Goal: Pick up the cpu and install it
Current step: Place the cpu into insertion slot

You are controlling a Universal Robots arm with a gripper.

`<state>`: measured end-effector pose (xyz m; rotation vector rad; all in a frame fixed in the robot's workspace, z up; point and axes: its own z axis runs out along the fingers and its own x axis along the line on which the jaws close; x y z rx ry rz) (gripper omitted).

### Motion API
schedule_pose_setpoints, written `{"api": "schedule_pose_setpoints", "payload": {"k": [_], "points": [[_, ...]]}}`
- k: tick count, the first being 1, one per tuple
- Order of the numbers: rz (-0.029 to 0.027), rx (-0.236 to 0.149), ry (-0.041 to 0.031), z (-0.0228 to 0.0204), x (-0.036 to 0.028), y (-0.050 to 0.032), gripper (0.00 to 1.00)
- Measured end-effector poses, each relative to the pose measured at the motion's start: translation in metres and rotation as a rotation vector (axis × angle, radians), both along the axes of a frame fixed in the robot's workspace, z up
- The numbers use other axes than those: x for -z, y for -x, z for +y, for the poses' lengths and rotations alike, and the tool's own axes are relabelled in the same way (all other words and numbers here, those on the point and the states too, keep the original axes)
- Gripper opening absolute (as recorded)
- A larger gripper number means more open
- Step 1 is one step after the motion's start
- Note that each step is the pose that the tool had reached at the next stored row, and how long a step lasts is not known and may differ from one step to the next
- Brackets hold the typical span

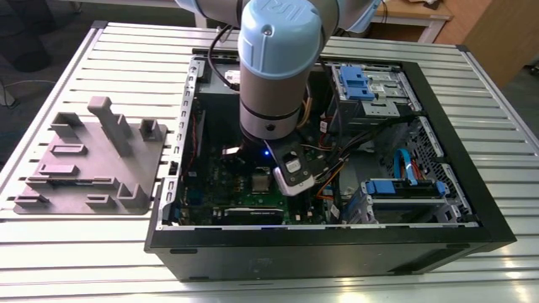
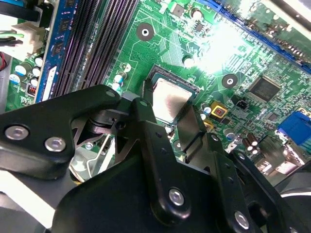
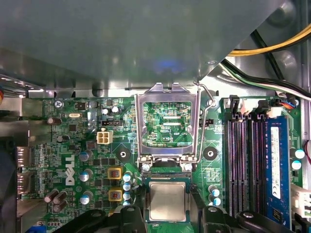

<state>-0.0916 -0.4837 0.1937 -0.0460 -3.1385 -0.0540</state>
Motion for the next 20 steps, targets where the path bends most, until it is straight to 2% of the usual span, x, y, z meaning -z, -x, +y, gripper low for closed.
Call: {"api": "schedule_pose_setpoints", "payload": {"k": [20], "points": [[-0.0001,0.0,-0.0001,0.0,0.0,-0.0025,0.45]]}}
